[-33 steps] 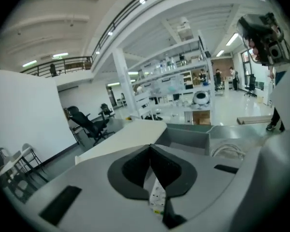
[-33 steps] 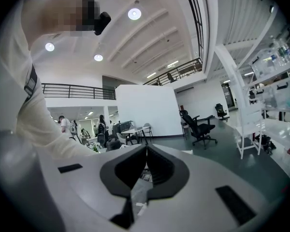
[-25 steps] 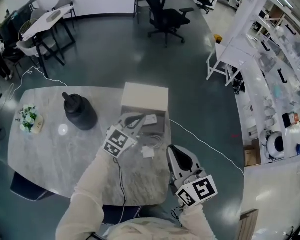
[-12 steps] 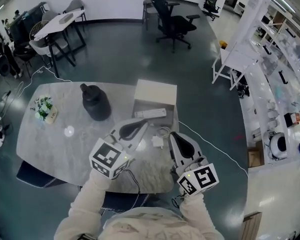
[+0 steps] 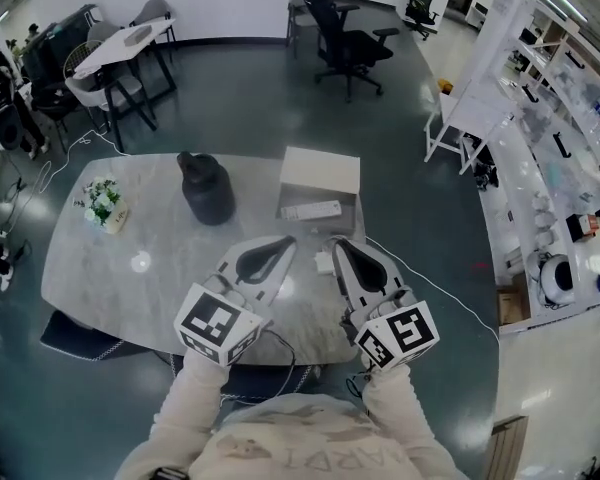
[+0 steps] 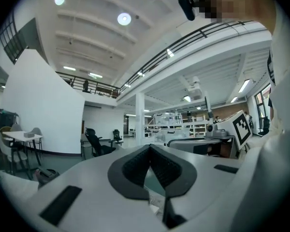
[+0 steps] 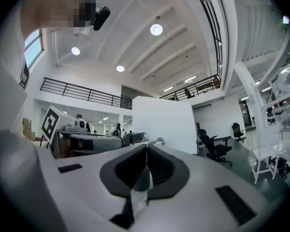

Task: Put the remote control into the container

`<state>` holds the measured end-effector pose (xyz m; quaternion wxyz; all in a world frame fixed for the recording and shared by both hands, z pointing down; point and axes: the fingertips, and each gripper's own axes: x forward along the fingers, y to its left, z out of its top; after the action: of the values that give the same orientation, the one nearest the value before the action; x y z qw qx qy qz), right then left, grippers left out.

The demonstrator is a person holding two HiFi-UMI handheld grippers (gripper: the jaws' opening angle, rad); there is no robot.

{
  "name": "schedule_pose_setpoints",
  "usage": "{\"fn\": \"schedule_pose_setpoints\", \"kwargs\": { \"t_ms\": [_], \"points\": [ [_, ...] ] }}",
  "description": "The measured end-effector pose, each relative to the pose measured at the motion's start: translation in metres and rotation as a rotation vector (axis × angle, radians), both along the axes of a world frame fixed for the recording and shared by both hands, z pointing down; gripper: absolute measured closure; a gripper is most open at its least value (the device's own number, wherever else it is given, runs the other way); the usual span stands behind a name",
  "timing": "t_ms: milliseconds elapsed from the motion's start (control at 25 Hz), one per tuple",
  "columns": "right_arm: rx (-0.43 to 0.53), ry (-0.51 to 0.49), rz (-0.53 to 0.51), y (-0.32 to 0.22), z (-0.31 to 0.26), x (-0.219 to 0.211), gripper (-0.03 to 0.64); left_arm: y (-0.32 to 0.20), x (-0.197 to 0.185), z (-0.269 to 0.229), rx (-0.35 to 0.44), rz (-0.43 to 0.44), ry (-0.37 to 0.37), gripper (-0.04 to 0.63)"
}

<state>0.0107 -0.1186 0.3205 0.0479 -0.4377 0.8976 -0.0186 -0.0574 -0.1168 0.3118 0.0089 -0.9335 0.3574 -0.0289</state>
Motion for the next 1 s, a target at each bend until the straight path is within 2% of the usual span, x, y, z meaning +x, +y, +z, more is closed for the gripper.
{"fn": "schedule_pose_setpoints", "kwargs": {
  "t_ms": [360,1000],
  "points": [
    [0.034,0.029,-0.014,0.015,-0.014,-0.020,0.600,0.020,-0.005,-0.014,0.025,0.023,0.011,0.583],
    [0.048,0.035,-0.014,0.031,-0.020,-0.019,0.600,0.036,0.002,-0.019,0.034,0.043,0.014,0.583]
  ]
}}
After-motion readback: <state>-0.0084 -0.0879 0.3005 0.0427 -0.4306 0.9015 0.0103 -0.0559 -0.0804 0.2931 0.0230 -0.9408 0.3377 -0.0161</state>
